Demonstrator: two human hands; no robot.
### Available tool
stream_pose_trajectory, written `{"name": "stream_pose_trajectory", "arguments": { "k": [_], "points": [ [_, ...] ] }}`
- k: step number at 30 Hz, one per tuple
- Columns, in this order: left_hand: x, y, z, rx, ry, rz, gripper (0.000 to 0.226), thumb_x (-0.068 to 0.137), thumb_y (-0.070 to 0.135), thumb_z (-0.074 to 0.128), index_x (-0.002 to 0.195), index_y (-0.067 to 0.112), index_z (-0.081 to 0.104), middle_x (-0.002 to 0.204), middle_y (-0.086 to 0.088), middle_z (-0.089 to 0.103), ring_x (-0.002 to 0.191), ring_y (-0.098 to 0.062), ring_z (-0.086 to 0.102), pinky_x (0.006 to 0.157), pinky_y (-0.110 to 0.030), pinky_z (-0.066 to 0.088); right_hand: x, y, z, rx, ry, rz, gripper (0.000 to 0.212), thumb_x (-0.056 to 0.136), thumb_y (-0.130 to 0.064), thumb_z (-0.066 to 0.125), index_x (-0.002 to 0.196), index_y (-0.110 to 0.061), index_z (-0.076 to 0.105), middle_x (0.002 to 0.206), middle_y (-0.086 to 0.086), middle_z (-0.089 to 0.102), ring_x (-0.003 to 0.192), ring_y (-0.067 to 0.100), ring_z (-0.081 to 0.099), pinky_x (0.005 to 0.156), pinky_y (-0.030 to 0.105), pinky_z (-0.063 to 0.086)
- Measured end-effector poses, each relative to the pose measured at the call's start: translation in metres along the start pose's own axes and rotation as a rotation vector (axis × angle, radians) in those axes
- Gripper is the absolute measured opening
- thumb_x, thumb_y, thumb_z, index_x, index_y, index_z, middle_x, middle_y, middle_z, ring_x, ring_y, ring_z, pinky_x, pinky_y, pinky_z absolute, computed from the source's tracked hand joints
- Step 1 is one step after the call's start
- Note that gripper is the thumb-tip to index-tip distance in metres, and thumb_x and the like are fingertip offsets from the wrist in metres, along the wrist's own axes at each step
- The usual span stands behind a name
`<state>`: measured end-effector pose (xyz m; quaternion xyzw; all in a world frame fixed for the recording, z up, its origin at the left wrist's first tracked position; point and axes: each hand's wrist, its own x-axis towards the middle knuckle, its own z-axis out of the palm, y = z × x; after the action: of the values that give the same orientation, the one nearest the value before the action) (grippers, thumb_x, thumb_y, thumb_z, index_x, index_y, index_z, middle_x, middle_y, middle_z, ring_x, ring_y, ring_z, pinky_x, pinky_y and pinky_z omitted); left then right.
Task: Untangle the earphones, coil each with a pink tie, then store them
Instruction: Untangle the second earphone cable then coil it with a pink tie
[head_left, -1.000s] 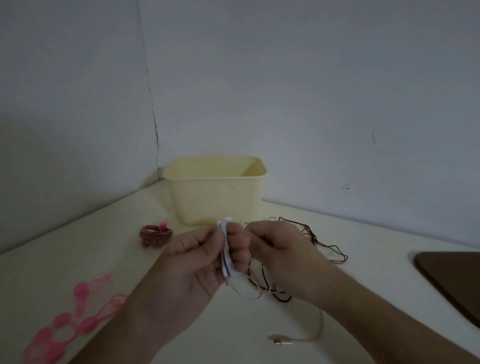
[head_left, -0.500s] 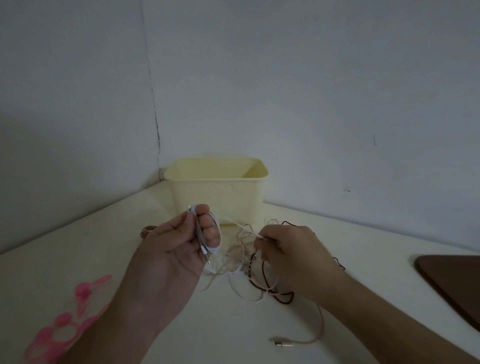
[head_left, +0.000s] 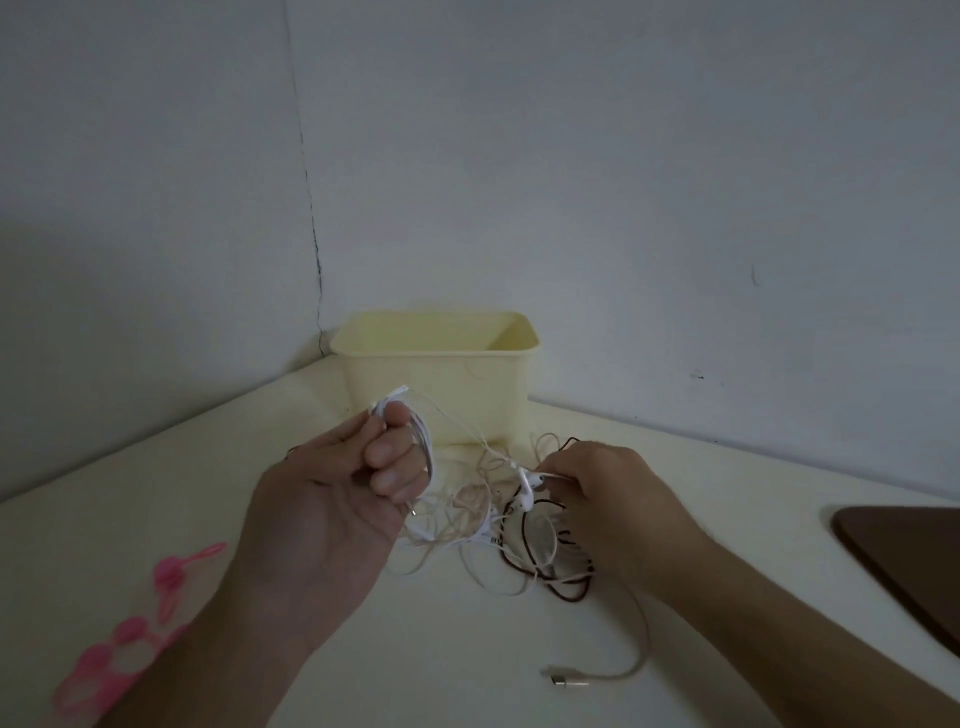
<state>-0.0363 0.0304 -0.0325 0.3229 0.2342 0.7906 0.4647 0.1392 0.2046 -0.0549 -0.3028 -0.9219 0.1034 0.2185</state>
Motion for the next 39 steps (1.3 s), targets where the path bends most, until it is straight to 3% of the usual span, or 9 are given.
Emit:
{"name": "stream_pose_trajectory", "arguments": {
  "k": [9,15,20,25,27,30,33,36,39],
  "points": [
    [-0.006,0.006,0.010,-0.024,0.116,-0.004,0.026,0.088,0.016,0.041,0.068,0.013,0.057,0.059,0.006,0.028,0.046,-0.008,0.027,0.045,-0.021,0.030,-0.003,0.008,-0.004,-0.103,-0.022,0.069,0.026,0.101,-0.009,0.042,0.104,-0.027,0.060,0.100,-0.012,0.064,0.097,0.020,0.060,0.078,0.038,0.052],
    [-0.008,0.005,0.008,0.017,0.226,-0.003,0.028,0.082,0.017,0.042,0.056,0.014,0.050,0.056,0.005,0.022,0.041,-0.008,0.024,0.040,-0.023,0.021,0.005,0.019,-0.007,0.757,0.131,0.375,0.034,0.106,-0.009,0.044,0.099,-0.026,0.073,0.092,0.000,0.078,0.089,0.017,0.070,0.072,0.031,0.050],
    [-0.007,0.004,0.003,0.051,0.270,-0.012,0.025,0.083,0.017,0.042,0.059,0.013,0.049,0.056,0.005,0.022,0.040,-0.008,0.024,0.039,-0.024,0.021,0.004,0.023,-0.019,0.852,0.268,0.263,0.034,0.106,-0.004,0.048,0.088,-0.015,0.075,0.079,0.005,0.066,0.065,0.016,0.049,0.058,0.024,0.038],
    [-0.005,-0.003,-0.002,0.159,0.284,-0.097,0.021,0.086,0.017,0.042,0.066,0.011,0.047,0.059,0.005,0.020,0.040,-0.007,0.021,0.044,-0.026,0.016,0.005,0.020,-0.034,1.257,-0.045,0.235,0.018,0.086,0.004,0.051,0.087,0.006,0.069,0.062,0.006,0.028,0.058,0.021,0.022,0.053,0.032,0.018],
    [-0.005,-0.006,-0.003,0.189,0.281,-0.114,0.022,0.085,0.017,0.043,0.065,0.010,0.049,0.060,0.004,0.018,0.040,-0.008,0.021,0.044,-0.027,0.016,0.003,0.016,-0.036,1.222,-0.183,0.215,0.022,0.073,-0.004,0.055,0.086,0.005,0.070,0.063,0.002,0.020,0.056,0.017,0.015,0.054,0.031,0.010],
    [-0.005,-0.007,-0.001,0.206,0.261,-0.131,0.022,0.084,0.017,0.044,0.064,0.009,0.049,0.062,0.003,0.016,0.042,-0.008,0.021,0.045,-0.027,0.016,-0.002,0.012,-0.035,1.067,-0.188,0.138,0.012,0.083,-0.002,0.063,0.085,0.004,0.073,0.057,0.009,0.037,0.049,0.016,0.023,0.053,0.031,0.013],
    [-0.005,-0.007,0.001,0.218,0.246,-0.135,0.021,0.083,0.018,0.043,0.065,0.008,0.048,0.062,0.003,0.016,0.042,-0.008,0.021,0.046,-0.027,0.016,-0.004,0.006,-0.031,0.903,-0.168,0.054,0.021,0.098,-0.001,0.064,0.083,-0.007,0.078,0.068,0.015,0.066,0.050,0.014,0.033,0.049,0.027,0.021],
    [-0.006,-0.006,0.004,0.210,0.235,-0.090,0.023,0.084,0.018,0.044,0.064,0.010,0.048,0.060,0.003,0.018,0.043,-0.008,0.019,0.047,-0.028,0.015,-0.007,0.000,-0.028,0.821,-0.258,0.022,0.021,0.100,-0.003,0.064,0.084,-0.004,0.078,0.066,0.012,0.069,0.052,0.010,0.046,0.053,0.016,0.036],
    [-0.009,-0.001,0.007,0.140,0.228,0.013,0.022,0.082,0.017,0.044,0.061,0.011,0.047,0.059,0.002,0.019,0.046,-0.010,0.017,0.044,-0.025,0.018,-0.008,-0.001,-0.020,0.579,-0.296,0.025,0.021,0.094,-0.010,0.066,0.077,-0.016,0.076,0.065,0.004,0.072,0.061,0.012,0.062,0.066,0.028,0.050]
  ]
}}
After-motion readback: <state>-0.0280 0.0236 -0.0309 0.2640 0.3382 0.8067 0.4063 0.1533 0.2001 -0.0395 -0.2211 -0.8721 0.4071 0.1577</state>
